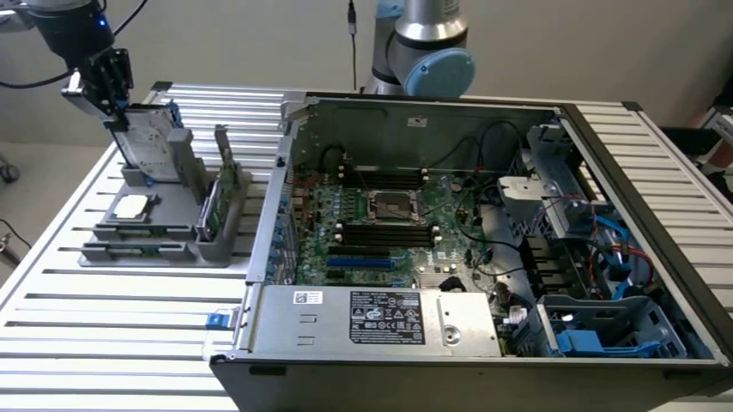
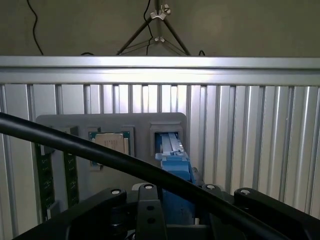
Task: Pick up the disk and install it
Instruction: 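Pick up the disk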
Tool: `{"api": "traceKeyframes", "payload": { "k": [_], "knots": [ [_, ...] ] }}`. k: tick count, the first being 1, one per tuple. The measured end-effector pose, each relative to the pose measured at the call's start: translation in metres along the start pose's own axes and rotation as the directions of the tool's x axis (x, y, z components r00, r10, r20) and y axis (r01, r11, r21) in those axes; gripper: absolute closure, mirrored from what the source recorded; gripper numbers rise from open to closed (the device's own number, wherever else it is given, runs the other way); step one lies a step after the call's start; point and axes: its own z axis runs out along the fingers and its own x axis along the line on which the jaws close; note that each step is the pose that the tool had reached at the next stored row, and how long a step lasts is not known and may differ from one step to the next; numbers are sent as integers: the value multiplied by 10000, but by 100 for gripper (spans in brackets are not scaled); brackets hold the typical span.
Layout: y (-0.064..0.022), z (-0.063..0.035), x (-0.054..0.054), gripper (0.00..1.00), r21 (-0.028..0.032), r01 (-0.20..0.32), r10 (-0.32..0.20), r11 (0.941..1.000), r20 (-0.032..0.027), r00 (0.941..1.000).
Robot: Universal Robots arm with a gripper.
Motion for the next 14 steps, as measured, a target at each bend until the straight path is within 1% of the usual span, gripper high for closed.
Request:
{"api": "traceKeyframes", "payload": {
  "k": [3,8,10,14],
  "knots": [
    [0,-9,0,67,7,-1,1,10000,2,10000],
    [-2,-111,-6,67,1,-1,1,10000,-2,10000],
    [-3,-165,-9,67,0,0,0,10000,-7,10000],
    [-6,-345,-12,67,0,0,0,10000,-8,10000]
  ]
}}
